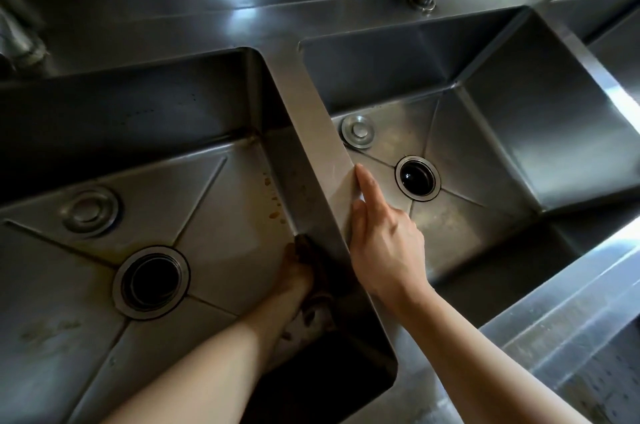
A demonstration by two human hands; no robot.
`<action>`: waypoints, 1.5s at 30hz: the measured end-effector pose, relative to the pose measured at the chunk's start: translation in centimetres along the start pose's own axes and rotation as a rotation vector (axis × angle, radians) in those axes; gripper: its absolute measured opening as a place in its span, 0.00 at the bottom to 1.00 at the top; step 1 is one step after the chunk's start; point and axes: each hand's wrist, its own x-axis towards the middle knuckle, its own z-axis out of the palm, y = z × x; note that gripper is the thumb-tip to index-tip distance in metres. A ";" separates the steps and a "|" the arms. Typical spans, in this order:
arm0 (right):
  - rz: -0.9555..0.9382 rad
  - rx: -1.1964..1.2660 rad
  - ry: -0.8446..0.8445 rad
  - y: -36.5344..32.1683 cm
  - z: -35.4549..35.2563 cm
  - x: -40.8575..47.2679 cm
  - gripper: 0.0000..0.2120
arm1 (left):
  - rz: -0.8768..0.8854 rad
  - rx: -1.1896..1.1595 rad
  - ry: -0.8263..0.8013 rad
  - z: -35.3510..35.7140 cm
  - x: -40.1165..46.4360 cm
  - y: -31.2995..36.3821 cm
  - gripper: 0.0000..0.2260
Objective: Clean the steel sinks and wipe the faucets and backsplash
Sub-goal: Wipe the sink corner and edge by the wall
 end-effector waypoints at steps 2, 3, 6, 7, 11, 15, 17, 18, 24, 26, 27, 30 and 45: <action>0.008 0.012 -0.010 0.1 0.0 0.0 0.22 | 0.053 -0.149 -0.010 -0.5 -0.8 0.9 0.11; 0.019 0.019 -0.023 0.1 0.0 0.0 0.22 | 0.084 -0.231 0.009 -0.9 -1.5 1.8 0.07; 0.057 0.082 -0.089 0.2 -0.3 0.0 0.21 | 0.217 -0.359 0.081 -2.7 -3.3 5.2 0.08; 0.056 0.104 -0.103 0.1 -0.5 0.1 0.21 | 0.252 -0.373 0.099 -3.4 -4.0 6.4 0.09; 0.012 0.159 -0.040 -1.0 -1.6 3.3 0.22 | 0.356 -0.337 0.151 -4.1 -3.8 8.0 0.07; -0.080 0.158 -0.137 -3.5 -0.9 8.5 0.23 | 0.237 -0.288 0.186 -3.1 -0.3 6.6 0.02; -0.116 0.150 -0.124 -4.2 0.0 9.5 0.23 | 0.139 -0.244 0.158 -2.4 1.7 5.0 0.02; -0.129 0.131 -0.105 -4.2 0.5 9.7 0.23 | 0.111 -0.221 0.161 -2.0 2.7 4.0 0.05; -0.144 0.066 -0.014 -4.0 1.3 9.6 0.23 | 0.061 0.018 0.145 -1.6 4.9 2.9 0.16; -0.130 0.058 -0.006 -4.0 1.3 9.7 0.23 | 0.075 -0.005 0.131 -1.6 5.2 2.9 0.15; -0.122 0.057 -0.009 -4.1 1.4 9.6 0.23 | 0.070 -0.060 0.120 -1.7 4.8 2.9 0.14; -0.106 0.054 -0.019 -4.2 1.3 9.6 0.23 | 0.177 -0.277 0.154 -2.3 3.0 4.5 0.06; -0.110 0.020 0.039 -4.4 1.3 9.6 0.23 | 0.174 -0.065 0.222 -4.3 5.9 7.8 0.13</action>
